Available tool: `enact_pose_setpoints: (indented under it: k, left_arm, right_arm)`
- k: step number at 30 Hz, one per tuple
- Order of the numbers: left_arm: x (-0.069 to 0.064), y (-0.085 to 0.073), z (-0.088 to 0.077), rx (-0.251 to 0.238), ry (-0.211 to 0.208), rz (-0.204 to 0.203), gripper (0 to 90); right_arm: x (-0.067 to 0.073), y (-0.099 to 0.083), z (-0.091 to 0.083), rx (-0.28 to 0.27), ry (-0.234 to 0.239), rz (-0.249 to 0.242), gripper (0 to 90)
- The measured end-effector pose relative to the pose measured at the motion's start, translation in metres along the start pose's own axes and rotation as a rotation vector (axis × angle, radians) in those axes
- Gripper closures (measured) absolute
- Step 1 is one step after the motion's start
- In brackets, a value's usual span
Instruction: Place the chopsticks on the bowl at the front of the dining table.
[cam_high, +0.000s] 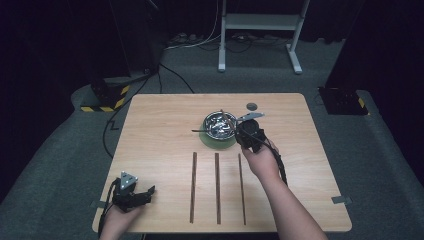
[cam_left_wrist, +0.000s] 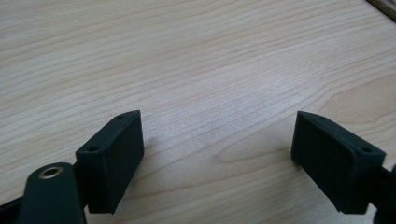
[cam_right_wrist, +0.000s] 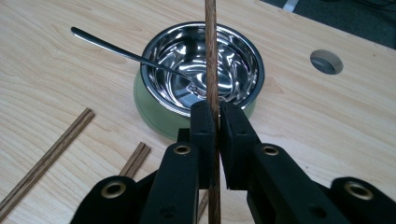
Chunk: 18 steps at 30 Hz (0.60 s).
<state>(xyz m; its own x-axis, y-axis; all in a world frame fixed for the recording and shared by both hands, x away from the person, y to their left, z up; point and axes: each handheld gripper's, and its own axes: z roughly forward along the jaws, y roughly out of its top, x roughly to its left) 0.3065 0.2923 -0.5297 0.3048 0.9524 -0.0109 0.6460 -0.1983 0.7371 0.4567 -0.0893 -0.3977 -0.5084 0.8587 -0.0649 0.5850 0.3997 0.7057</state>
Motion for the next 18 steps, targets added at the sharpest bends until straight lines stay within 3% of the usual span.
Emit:
enact_pose_setpoints:
  k: [11,18]
  left_arm:
    - [0.0,0.0,0.001,-0.003,-0.002,-0.001,17.2]
    - [0.001,0.001,0.001,-0.004,-0.003,0.002,17.2]
  right_arm:
    - [0.002,0.011,0.022,0.014,0.003,-0.01,84.3]
    - [0.011,0.019,0.037,0.027,0.007,-0.002,84.3]
